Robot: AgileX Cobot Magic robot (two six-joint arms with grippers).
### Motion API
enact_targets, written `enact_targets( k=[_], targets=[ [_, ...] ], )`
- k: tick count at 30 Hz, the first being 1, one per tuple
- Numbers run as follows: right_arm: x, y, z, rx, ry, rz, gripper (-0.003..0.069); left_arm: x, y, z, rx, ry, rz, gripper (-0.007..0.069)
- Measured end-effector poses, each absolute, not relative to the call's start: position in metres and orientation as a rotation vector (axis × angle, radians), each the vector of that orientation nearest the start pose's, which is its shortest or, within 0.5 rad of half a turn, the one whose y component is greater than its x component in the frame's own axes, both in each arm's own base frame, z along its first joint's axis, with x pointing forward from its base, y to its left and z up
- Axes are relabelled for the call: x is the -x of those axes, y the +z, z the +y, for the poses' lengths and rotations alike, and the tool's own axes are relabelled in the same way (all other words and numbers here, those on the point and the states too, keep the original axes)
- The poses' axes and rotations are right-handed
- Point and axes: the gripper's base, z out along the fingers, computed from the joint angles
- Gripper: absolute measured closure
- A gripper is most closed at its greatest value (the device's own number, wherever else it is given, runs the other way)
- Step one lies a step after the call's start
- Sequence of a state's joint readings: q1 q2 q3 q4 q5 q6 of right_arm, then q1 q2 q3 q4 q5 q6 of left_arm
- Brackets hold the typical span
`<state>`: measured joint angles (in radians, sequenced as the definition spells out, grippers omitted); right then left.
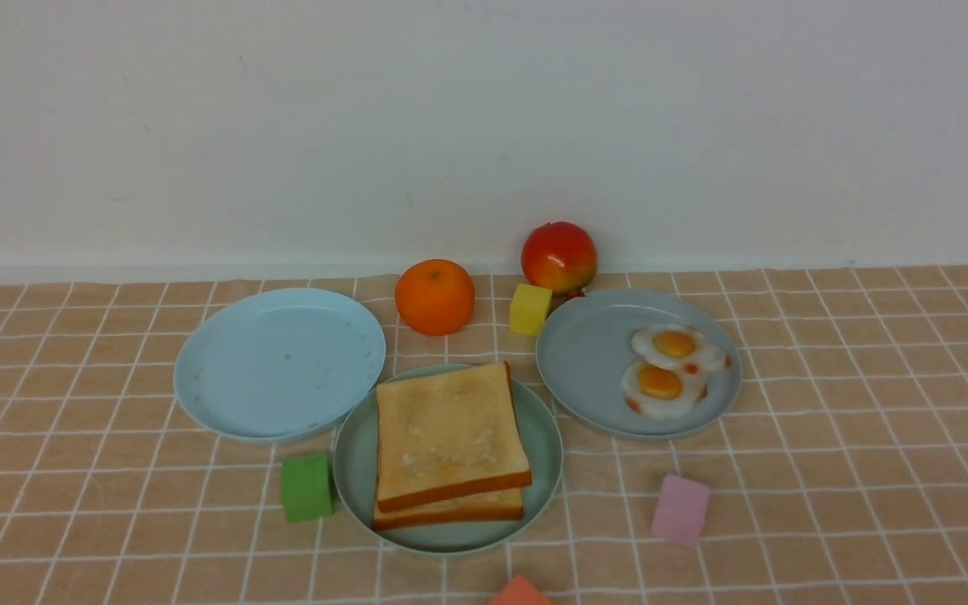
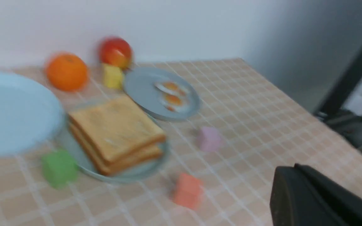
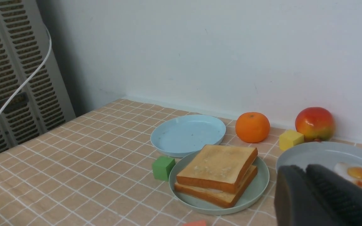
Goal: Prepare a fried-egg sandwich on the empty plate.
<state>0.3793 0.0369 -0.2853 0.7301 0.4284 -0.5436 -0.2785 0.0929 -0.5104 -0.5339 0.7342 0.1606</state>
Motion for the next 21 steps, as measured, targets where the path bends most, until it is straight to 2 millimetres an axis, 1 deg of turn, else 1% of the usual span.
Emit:
enact_targets(
  k=[1, 4, 5, 6, 7, 8, 10, 11, 14, 15, 16, 21],
  targets=[
    [-0.024, 0.276, 0.037, 0.413, 0.625, 1.544, 0.0582, -0.011, 0.312, -0.032, -0.275, -0.633, 1.729, 0.0638],
    [-0.024, 0.276, 0.037, 0.413, 0.625, 1.544, 0.0578, -0.029, 0.288, -0.023, -0.2, -0.45, 1.751, 0.0638],
    [-0.024, 0.276, 0.037, 0.413, 0.625, 1.544, 0.0577, -0.032, 0.283, -0.021, -0.18, -0.423, 1.757, 0.0638],
    [-0.024, 0.276, 0.037, 0.413, 0.625, 1.544, 0.0575, -0.039, 0.266, -0.015, -0.093, -0.339, 1.775, 0.0638],
    [-0.024, 0.276, 0.037, 0.413, 0.625, 1.544, 0.0575, -0.043, 0.253, -0.012, -0.066, -0.281, 1.793, 0.0638],
    [-0.024, 0.276, 0.037, 0.413, 0.625, 1.544, 0.0575, -0.042, 0.254, -0.012, -0.052, -0.286, 1.787, 0.0638],
    [-0.024, 0.276, 0.037, 0.413, 0.625, 1.544, 0.0574, -0.046, 0.221, -0.004, 0.033, -0.184, 1.813, 0.0638],
    [-0.024, 0.276, 0.037, 0.413, 0.625, 1.544, 0.0574, -0.047, 0.214, -0.003, 0.055, -0.182, 1.819, 0.0638],
    [-0.024, 0.276, 0.037, 0.412, 0.627, 1.544, 0.0572, -0.05, 0.178, -0.002, 0.132, -0.196, 1.898, 0.0638],
    [-0.024, 0.276, 0.037, 0.412, 0.627, 1.544, 0.0571, -0.05, 0.178, -0.002, 0.137, -0.198, 1.899, 0.0638],
    [-0.024, 0.276, 0.037, 0.412, 0.627, 1.543, 0.0568, -0.051, 0.169, -0.003, 0.164, -0.222, 1.914, 0.0637],
    [-0.024, 0.276, 0.037, 0.414, 0.629, 1.545, 0.056, -0.052, 0.169, -0.004, 0.186, -0.26, 1.89, 0.0636]
  ],
)
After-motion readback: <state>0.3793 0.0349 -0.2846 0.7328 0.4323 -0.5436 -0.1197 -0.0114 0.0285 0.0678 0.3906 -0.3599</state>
